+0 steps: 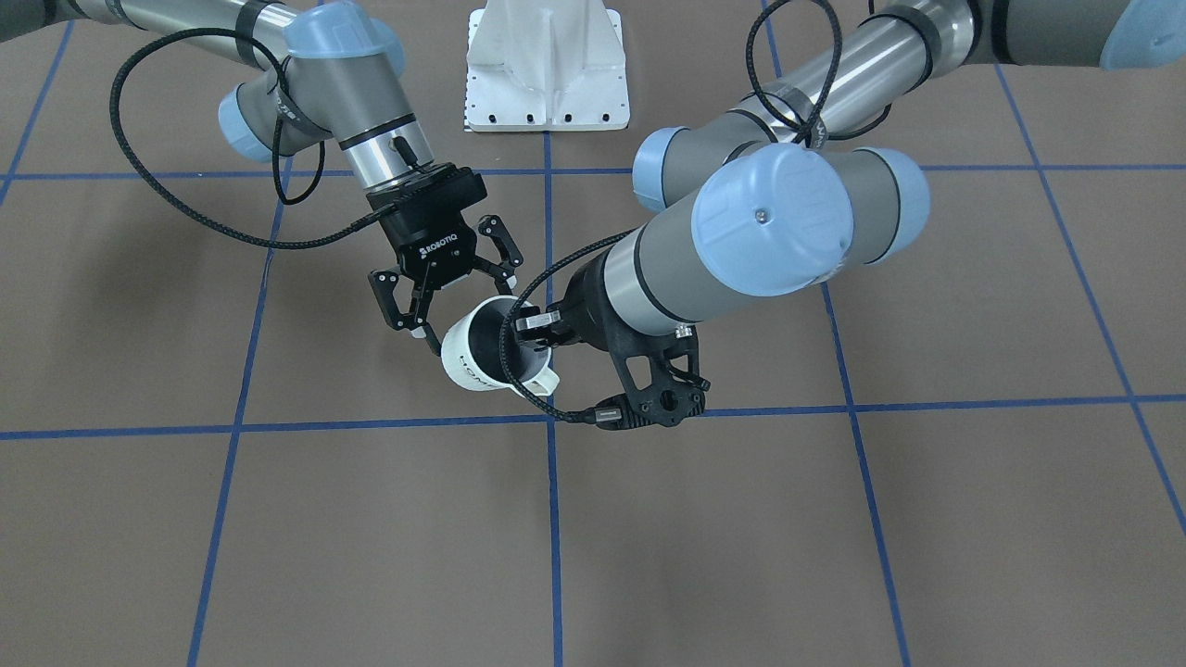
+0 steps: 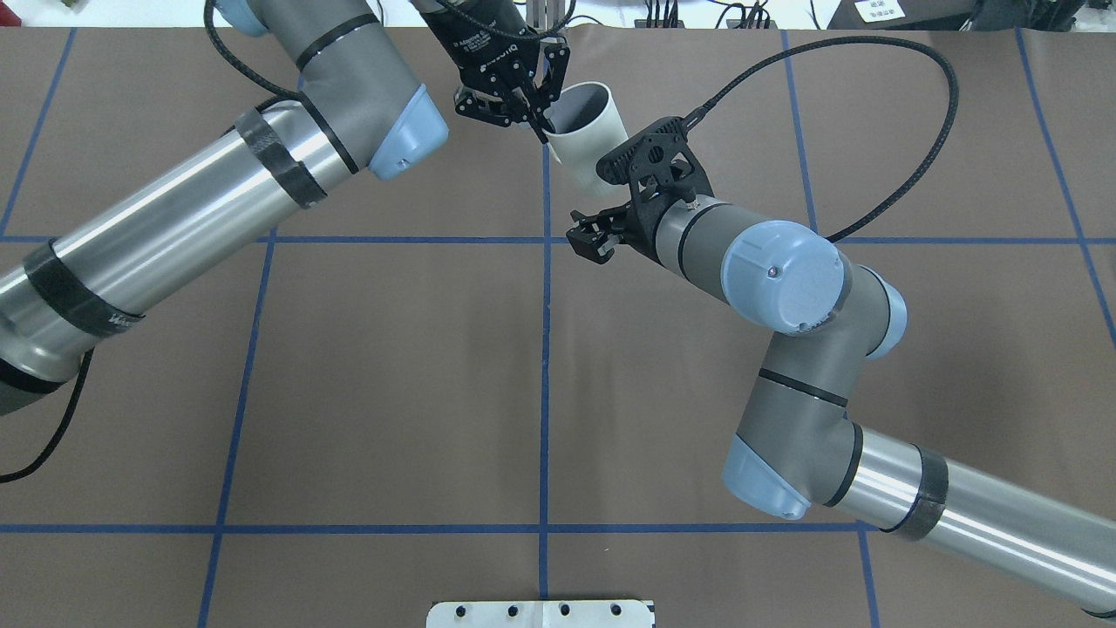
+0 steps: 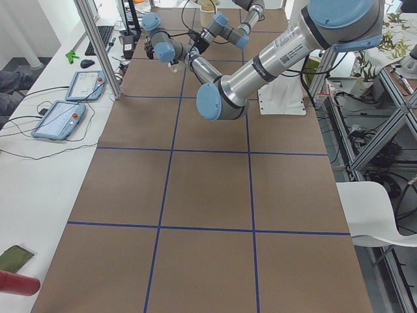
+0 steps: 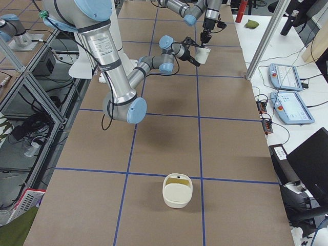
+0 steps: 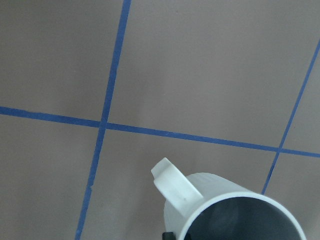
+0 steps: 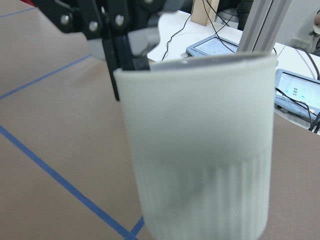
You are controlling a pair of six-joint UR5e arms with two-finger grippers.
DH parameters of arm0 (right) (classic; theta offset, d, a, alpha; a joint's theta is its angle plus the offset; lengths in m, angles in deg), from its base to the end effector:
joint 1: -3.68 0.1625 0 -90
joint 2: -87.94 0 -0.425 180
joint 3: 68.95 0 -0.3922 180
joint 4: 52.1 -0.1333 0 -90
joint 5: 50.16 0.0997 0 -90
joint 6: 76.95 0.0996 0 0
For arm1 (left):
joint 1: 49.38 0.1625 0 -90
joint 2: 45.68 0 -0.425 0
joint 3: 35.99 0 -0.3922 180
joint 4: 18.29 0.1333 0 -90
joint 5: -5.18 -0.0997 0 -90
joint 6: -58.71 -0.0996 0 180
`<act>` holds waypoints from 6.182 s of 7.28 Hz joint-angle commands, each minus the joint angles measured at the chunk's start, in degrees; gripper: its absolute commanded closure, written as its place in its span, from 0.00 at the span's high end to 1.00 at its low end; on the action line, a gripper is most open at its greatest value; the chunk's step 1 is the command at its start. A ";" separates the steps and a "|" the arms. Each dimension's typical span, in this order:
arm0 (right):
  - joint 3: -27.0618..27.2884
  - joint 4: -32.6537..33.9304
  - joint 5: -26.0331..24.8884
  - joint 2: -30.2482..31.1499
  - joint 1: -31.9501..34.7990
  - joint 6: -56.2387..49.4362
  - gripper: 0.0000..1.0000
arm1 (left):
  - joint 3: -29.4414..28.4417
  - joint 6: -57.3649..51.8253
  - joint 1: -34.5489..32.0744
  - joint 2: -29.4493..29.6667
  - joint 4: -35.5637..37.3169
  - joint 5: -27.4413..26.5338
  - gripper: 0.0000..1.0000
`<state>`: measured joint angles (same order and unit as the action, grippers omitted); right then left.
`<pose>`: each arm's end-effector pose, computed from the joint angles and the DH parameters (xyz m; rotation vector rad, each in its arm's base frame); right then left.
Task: Left arm hands cup to right arm to dump lemon
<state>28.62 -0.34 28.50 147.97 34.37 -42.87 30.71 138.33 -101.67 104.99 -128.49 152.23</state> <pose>-0.4744 -0.4594 0.2190 1.0286 -0.8456 -0.2427 0.4386 -0.6486 0.0775 -0.2947 1.2414 -0.1300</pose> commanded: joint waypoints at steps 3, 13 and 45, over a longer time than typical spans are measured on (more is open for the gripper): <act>0.17 1.06 0.00 0.09 -0.02 -0.24 1.00 | 0.01 -0.78 -6.33 -0.54 0.33 2.72 0.00; 4.03 33.28 38.89 0.88 26.58 -4.81 1.00 | 9.47 -0.78 -15.39 -17.65 5.77 -2.63 0.00; 15.55 58.99 51.77 33.49 58.34 -40.50 1.00 | 31.21 -63.79 -30.24 -62.34 10.00 -17.06 1.00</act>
<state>44.68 58.66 80.16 181.09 92.60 -83.43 62.05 75.58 -131.52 42.70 -118.53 135.26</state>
